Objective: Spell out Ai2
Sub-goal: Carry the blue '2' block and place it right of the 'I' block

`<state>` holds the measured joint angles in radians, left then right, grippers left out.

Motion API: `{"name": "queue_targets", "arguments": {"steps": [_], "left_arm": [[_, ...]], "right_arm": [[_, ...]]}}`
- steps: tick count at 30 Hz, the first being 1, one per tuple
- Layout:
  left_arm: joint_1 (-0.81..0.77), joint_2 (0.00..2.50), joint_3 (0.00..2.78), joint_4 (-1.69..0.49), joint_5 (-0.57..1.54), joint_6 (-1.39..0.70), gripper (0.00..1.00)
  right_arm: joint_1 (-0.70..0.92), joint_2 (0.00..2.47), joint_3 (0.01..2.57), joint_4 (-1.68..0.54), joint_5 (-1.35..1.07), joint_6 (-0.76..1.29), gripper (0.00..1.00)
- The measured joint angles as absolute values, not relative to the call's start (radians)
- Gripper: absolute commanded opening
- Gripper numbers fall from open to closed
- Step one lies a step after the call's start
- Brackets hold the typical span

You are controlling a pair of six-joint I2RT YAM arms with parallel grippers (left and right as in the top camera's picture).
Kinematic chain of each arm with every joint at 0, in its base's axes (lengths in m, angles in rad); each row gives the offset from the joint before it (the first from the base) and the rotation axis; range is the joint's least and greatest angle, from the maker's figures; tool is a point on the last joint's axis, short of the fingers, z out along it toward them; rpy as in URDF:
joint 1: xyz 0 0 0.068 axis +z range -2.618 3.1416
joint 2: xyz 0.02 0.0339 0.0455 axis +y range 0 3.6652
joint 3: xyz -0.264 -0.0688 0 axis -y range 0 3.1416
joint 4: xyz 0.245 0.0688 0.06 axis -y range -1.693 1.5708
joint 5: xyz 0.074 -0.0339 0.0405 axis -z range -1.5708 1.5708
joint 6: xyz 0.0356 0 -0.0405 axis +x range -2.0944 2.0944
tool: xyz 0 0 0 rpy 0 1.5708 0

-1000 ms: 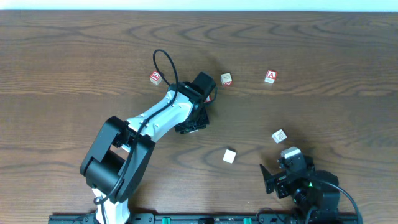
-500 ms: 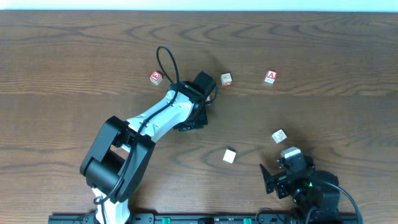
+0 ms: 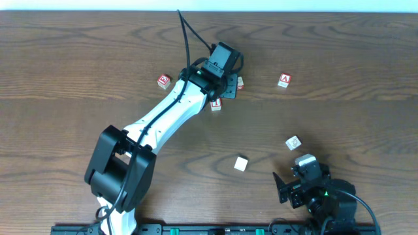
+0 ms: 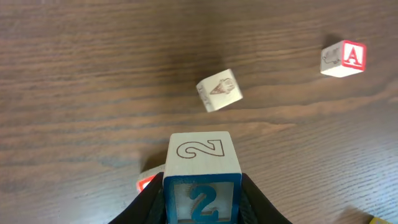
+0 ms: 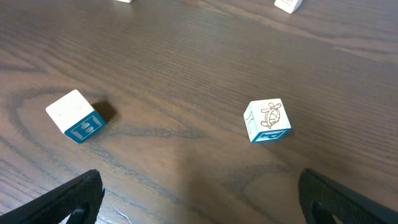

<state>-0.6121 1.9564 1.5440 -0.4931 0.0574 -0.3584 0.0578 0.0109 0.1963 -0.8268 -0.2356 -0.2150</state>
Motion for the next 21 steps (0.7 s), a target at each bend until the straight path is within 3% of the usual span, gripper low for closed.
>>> {"name": "queue_targets", "arguments": {"steps": [9, 21], "left_arm": [[-0.674, 2.103, 1.581, -0.580, 0.097, -0.336, 0.06], [-0.674, 2.113, 1.596, -0.593, 0.045, -0.398, 0.05]], "right_arm": [[0.058, 0.011, 0.196, -0.827, -0.236, -0.215, 0.99], [0.058, 0.011, 0.196, -0.827, -0.236, -0.215, 0.99]]}}
